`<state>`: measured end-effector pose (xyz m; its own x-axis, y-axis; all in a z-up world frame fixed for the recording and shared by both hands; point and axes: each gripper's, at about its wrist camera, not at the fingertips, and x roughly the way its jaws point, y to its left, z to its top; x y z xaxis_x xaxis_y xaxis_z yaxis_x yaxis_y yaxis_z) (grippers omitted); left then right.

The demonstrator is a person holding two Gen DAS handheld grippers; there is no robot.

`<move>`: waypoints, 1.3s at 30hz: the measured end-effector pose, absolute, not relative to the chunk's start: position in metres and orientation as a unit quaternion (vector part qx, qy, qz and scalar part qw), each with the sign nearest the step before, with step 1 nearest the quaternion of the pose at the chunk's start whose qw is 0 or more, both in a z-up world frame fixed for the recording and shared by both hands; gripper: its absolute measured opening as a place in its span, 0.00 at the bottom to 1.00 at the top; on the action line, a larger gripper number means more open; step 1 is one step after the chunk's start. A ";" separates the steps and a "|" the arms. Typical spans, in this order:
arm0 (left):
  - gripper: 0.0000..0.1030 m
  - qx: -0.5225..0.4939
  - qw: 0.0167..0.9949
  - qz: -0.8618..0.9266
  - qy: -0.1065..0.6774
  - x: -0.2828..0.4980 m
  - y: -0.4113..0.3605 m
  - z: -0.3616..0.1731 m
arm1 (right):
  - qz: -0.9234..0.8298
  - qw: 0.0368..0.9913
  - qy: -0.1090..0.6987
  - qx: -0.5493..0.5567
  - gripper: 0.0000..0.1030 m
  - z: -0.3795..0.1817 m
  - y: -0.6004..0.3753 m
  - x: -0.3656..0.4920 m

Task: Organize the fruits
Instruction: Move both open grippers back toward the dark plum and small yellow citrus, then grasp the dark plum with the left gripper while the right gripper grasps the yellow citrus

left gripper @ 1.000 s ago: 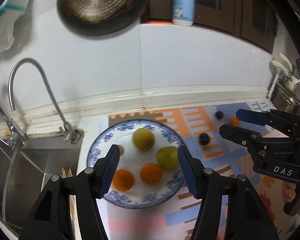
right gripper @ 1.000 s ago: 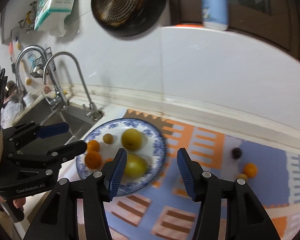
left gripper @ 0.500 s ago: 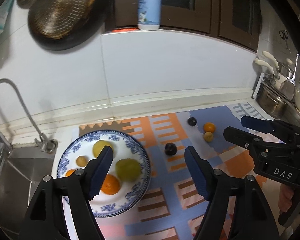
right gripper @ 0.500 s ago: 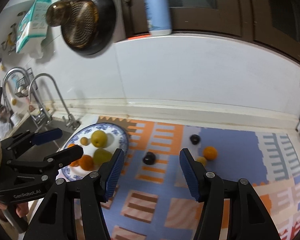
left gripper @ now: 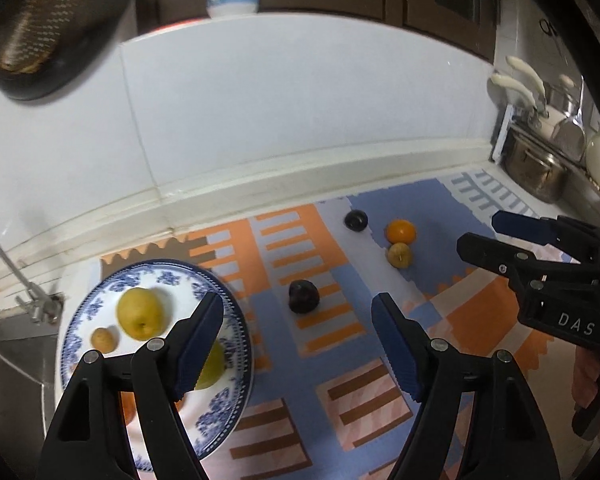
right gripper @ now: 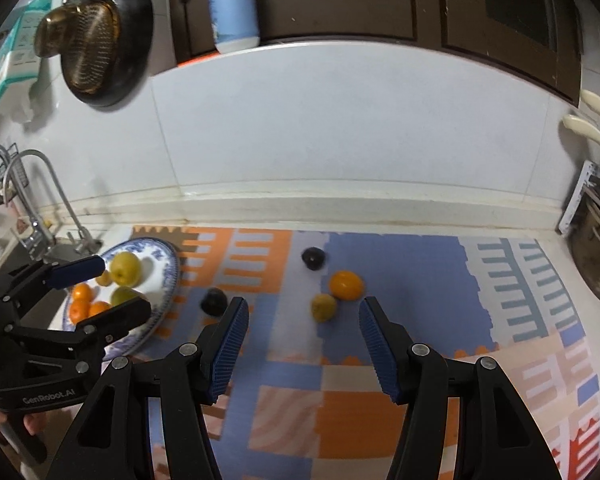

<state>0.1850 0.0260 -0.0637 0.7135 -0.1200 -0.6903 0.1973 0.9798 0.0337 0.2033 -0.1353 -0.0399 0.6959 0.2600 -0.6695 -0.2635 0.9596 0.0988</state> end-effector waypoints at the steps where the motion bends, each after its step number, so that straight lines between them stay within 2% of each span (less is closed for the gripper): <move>1: 0.73 0.055 0.923 -0.086 0.370 0.187 0.025 -0.067 | 0.140 0.920 0.366 -0.002 0.57 -0.043 -0.136 0.205; 9: 0.72 0.070 0.912 -0.092 0.394 0.213 0.022 -0.095 | 0.131 0.909 0.397 -0.003 0.57 -0.073 -0.138 0.228; 21: 0.58 0.070 0.898 -0.094 0.424 0.241 0.020 -0.122 | 0.128 0.896 0.425 0.010 0.56 -0.101 -0.136 0.253; 25: 0.50 0.065 0.895 -0.094 0.432 0.248 0.020 -0.128 | 0.127 0.894 0.430 0.017 0.56 -0.107 -0.136 0.260; 33: 0.38 0.052 0.891 -0.104 0.440 0.256 0.020 -0.134 | 0.135 0.887 0.442 0.014 0.48 -0.118 -0.131 0.271; 35: 0.32 0.050 0.889 -0.106 0.443 0.257 0.020 -0.135 | 0.134 0.886 0.444 0.017 0.47 -0.121 -0.130 0.273; 39: 0.27 0.050 0.888 -0.111 0.443 0.256 0.019 -0.134 | 0.135 0.884 0.447 0.016 0.39 -0.125 -0.130 0.274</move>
